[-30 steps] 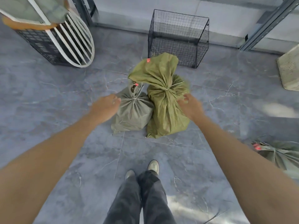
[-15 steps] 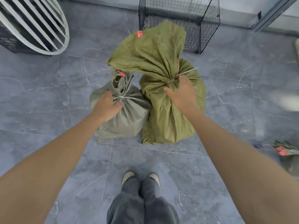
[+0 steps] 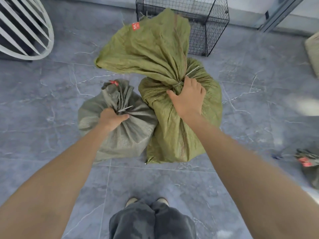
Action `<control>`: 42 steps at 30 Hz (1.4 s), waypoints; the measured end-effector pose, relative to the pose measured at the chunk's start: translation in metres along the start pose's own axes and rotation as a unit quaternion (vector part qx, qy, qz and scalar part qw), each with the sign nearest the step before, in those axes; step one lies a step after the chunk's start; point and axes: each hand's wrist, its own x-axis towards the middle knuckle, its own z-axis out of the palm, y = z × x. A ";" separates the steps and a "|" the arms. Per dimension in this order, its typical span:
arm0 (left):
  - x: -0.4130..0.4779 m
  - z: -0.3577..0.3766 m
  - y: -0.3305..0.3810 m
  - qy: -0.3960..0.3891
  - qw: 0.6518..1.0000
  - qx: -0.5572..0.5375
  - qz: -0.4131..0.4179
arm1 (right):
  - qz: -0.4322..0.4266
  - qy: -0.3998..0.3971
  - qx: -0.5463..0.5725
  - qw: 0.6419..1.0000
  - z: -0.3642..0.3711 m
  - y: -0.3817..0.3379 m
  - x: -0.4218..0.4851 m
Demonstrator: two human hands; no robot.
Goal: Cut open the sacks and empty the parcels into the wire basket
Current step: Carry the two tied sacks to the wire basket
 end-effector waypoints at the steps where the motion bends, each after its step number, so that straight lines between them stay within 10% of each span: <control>1: 0.000 0.004 -0.003 -0.006 1.000 -0.013 -0.013 | 0.002 0.007 -0.016 1.000 0.000 0.001 0.000; 18: -0.129 -0.074 0.057 0.122 0.984 -0.059 0.114 | 0.188 0.006 0.237 0.953 -0.130 0.008 -0.047; 42: -0.289 -0.273 0.226 0.142 0.965 -0.067 0.211 | 0.238 0.073 0.262 0.933 -0.418 -0.038 -0.072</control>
